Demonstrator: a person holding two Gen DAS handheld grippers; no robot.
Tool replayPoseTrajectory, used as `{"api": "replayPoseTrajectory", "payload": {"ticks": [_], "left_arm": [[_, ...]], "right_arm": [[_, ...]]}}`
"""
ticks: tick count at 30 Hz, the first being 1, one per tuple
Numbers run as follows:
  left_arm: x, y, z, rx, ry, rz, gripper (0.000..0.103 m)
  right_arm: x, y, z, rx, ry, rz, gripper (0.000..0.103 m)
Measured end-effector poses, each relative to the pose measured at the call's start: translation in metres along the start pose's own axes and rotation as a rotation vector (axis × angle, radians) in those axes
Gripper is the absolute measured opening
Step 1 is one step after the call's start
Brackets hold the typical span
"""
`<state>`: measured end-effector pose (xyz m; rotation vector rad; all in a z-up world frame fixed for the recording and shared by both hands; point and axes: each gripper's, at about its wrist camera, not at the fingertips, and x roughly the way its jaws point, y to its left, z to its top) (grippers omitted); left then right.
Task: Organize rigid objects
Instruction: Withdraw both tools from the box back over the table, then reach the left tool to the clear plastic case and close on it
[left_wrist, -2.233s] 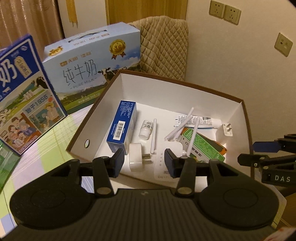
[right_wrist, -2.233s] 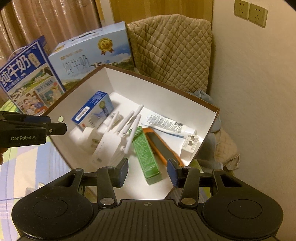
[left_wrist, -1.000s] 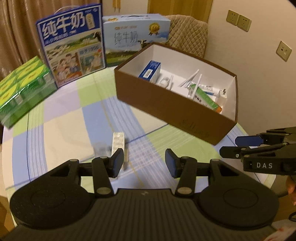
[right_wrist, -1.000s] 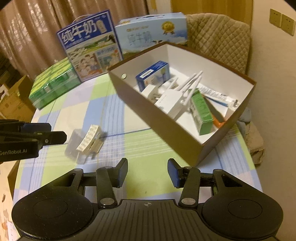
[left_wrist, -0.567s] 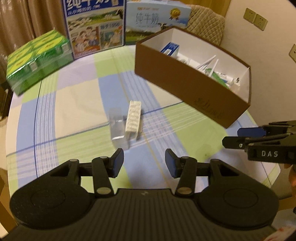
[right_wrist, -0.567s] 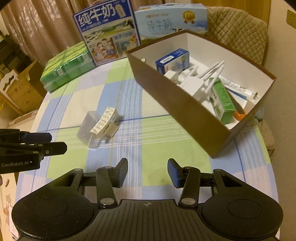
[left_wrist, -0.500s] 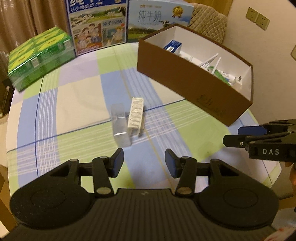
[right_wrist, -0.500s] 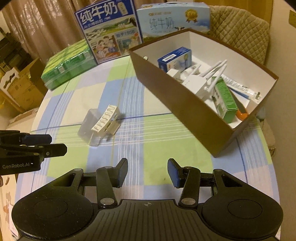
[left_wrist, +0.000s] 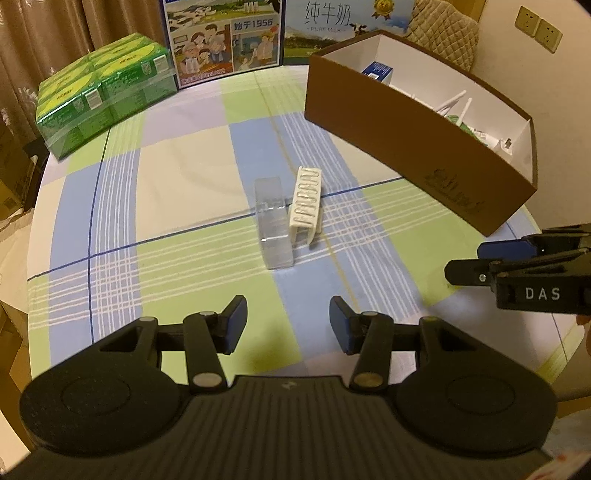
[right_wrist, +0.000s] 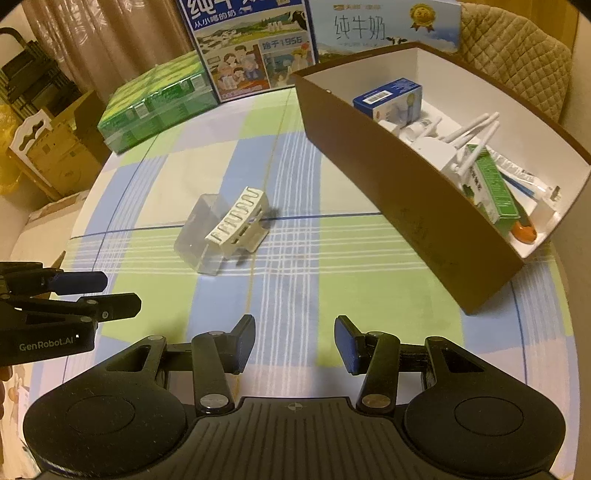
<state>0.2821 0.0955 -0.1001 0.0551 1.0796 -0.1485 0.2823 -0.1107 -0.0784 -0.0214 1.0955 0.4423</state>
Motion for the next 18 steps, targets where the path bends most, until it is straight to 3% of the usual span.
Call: {"api": "replayPoseTrajectory", "payload": {"ticks": [18], "left_arm": [[0.032,0.012,0.001,-0.017,0.033,-0.008,0.045]], "right_arm": [[0.035,0.002,0.008,0.034,0.02,-0.003,0.045]]}}
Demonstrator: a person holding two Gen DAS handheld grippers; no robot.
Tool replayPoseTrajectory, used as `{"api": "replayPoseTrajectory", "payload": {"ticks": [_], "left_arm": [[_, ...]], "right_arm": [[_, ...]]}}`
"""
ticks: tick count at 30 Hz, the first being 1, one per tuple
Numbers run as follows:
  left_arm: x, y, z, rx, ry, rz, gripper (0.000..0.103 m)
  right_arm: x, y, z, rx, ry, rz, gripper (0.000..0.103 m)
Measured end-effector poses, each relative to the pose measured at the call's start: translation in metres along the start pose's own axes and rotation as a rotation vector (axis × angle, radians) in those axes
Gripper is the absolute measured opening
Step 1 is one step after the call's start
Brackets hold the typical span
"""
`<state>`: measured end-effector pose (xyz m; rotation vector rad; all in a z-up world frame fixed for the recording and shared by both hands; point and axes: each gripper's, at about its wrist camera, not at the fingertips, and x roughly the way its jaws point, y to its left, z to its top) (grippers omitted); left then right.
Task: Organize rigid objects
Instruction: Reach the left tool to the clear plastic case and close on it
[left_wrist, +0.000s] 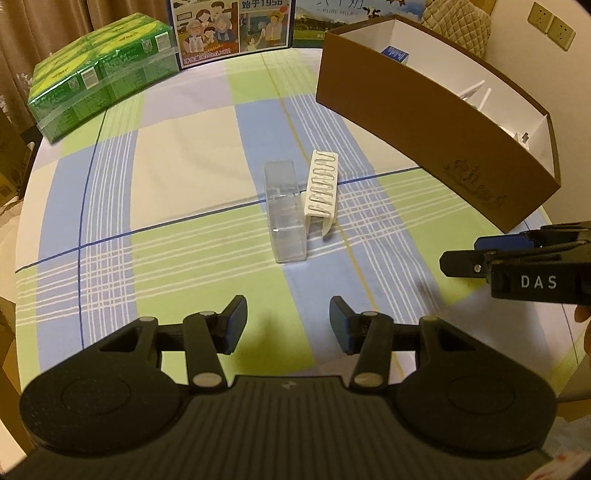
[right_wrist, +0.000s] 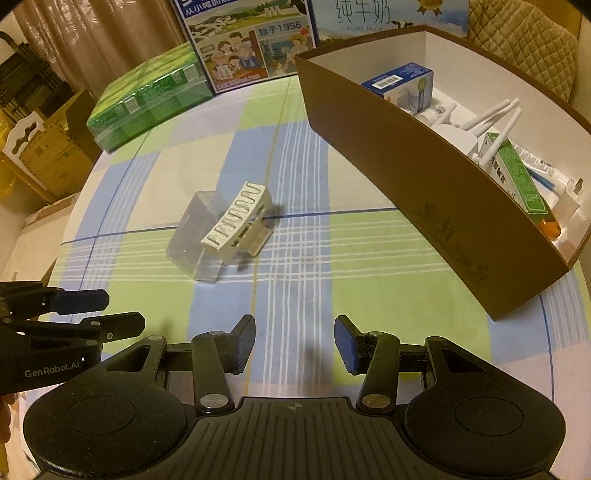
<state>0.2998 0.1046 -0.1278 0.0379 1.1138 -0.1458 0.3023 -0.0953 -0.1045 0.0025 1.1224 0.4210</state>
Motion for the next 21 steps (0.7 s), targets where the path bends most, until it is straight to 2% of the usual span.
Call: {"api": "replayPoseTrajectory", "payload": {"ticks": [15,21], "left_arm": [[0.037,0.004,0.027,-0.015,-0.012,-0.024,0.045],[0.051,0.005,0.039,-0.007,-0.006,-0.013,0.045]], "right_arm": [[0.02,-0.024,0.007,0.073,0.011,-0.054,0.045],[0.025,-0.035,0.011,0.106,0.013,-0.073,0.045]]}}
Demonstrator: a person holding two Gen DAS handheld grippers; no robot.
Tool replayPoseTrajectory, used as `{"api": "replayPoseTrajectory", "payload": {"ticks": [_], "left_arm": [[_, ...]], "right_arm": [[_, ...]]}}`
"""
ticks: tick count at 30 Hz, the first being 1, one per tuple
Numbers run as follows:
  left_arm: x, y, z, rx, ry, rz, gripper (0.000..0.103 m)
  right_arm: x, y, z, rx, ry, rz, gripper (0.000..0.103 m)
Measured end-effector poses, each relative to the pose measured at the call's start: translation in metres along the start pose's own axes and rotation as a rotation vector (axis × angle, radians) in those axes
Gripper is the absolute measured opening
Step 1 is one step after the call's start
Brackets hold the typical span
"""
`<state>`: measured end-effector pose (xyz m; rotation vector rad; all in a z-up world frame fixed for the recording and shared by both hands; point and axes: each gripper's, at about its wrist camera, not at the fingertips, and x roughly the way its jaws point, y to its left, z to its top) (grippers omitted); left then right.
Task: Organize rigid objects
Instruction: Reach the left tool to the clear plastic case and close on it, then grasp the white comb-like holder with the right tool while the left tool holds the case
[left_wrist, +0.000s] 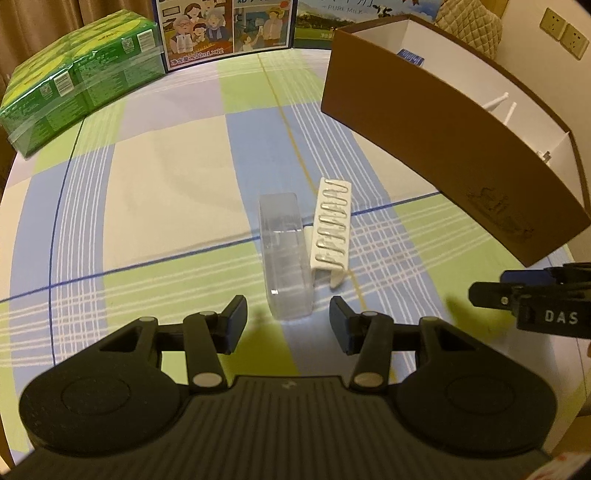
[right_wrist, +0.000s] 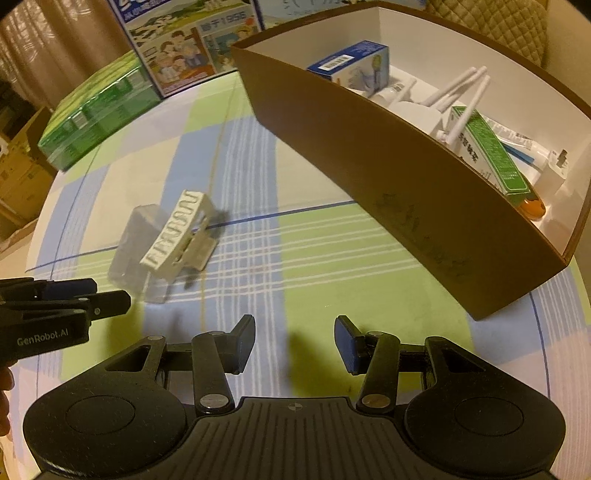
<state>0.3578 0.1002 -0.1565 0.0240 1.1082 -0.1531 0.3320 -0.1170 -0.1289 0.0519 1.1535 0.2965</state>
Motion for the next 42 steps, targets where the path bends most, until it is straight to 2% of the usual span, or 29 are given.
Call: {"api": "replayPoseTrajectory", "payload": {"ticks": [7,9,10,17,26,36,42], "left_arm": [[0.014,0.001,0.01,0.015,-0.008,0.003,0.041],[0.016,0.002,0.011,0.01,-0.011,-0.004,0.029],[0.017,0.003,0.011,0.006,-0.014,-0.006,0.027],[0.012,0.007,0.003,0.024,-0.04,0.035,0.026],[-0.003,0.039,-0.022,-0.028,-0.054,0.171,0.026],[-0.004,0.052,-0.028,-0.115,-0.029,0.141,0.027],[0.0,0.054,-0.026,-0.131,-0.02,0.128,0.027]], "right_arm": [[0.006,-0.003,0.004,0.016,0.01,-0.013,0.045],[0.007,-0.002,0.004,0.012,0.012,-0.013,0.045],[0.008,-0.001,0.005,0.01,0.014,-0.013,0.045],[0.012,0.006,0.007,-0.011,0.023,-0.007,0.045],[0.016,0.036,0.015,-0.094,0.01,0.038,0.045],[0.034,0.094,0.035,-0.157,-0.014,0.136,0.045],[0.062,0.111,0.042,-0.131,0.036,0.121,0.045]]}}
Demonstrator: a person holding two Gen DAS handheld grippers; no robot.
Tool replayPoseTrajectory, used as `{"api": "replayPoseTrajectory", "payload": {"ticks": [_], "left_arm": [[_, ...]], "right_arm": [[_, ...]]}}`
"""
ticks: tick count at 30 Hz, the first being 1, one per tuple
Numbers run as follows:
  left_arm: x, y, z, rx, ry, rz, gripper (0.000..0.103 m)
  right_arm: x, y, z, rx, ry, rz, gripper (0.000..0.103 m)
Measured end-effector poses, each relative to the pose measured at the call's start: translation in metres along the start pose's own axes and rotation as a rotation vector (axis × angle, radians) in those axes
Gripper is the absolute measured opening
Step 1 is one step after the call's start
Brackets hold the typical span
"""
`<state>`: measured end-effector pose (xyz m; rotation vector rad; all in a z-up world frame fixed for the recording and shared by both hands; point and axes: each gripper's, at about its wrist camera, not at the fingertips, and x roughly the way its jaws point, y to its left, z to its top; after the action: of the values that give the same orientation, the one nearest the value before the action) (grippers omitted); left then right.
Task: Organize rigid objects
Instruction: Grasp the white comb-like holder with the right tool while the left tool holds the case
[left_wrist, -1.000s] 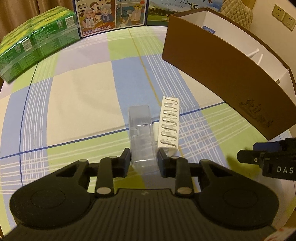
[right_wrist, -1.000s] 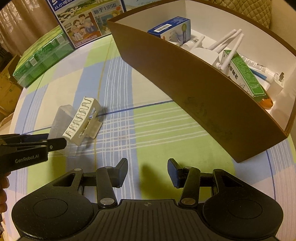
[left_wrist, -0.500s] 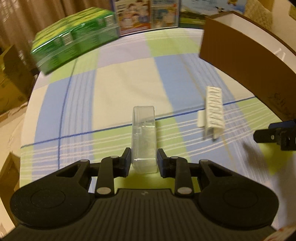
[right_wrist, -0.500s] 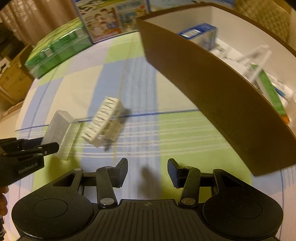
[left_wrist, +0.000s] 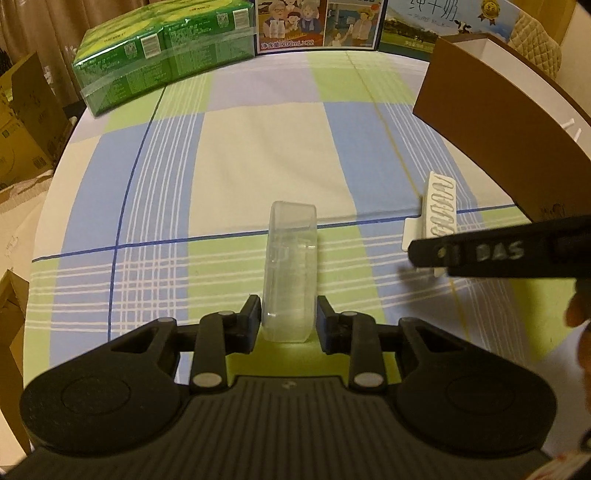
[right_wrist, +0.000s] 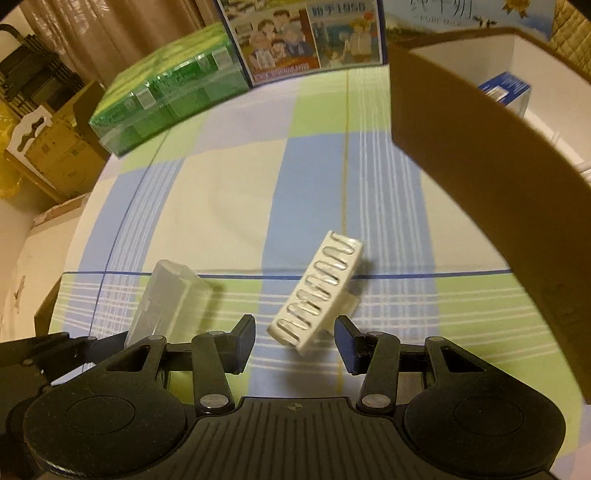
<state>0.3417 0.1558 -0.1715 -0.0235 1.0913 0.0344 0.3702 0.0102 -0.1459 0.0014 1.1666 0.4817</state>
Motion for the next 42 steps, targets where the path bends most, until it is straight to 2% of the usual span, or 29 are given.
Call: {"api": "replayPoseTrajectory", "payload": {"ticks": [6,8,12,19,30,33,36,42], "left_arm": [[0.004,-0.002,0.004,0.0,0.004,-0.005,0.027],[0.005,-0.002,0.004,0.0,0.007,-0.006,0.027],[0.005,-0.005,0.003,0.012,0.006,-0.006,0.026],[-0.003,-0.018,-0.009,0.034,0.029,-0.012,0.026],[-0.019,-0.046,-0.035,0.07,0.092,-0.077,0.027],[-0.017,-0.047,-0.033,0.069,0.093,-0.095,0.033],[-0.015,-0.047,-0.027,0.075,0.084,-0.087,0.034],[-0.007,-0.048,-0.015,0.096,0.078,-0.081,0.035]], "right_arm": [[0.012,-0.005,-0.001,-0.011,0.009,-0.028,0.042],[0.01,-0.006,-0.003,-0.031,0.009,-0.026,0.027],[0.005,-0.01,-0.007,-0.091,0.006,-0.031,0.025],[-0.011,-0.012,-0.029,-0.215,0.033,-0.034,0.025],[-0.037,-0.027,-0.077,-0.231,0.111,0.0,0.025],[-0.037,-0.027,-0.076,-0.225,0.106,0.0,0.026],[-0.034,-0.025,-0.073,-0.216,0.106,-0.016,0.028],[-0.031,-0.026,-0.064,-0.175,0.083,-0.034,0.04]]}}
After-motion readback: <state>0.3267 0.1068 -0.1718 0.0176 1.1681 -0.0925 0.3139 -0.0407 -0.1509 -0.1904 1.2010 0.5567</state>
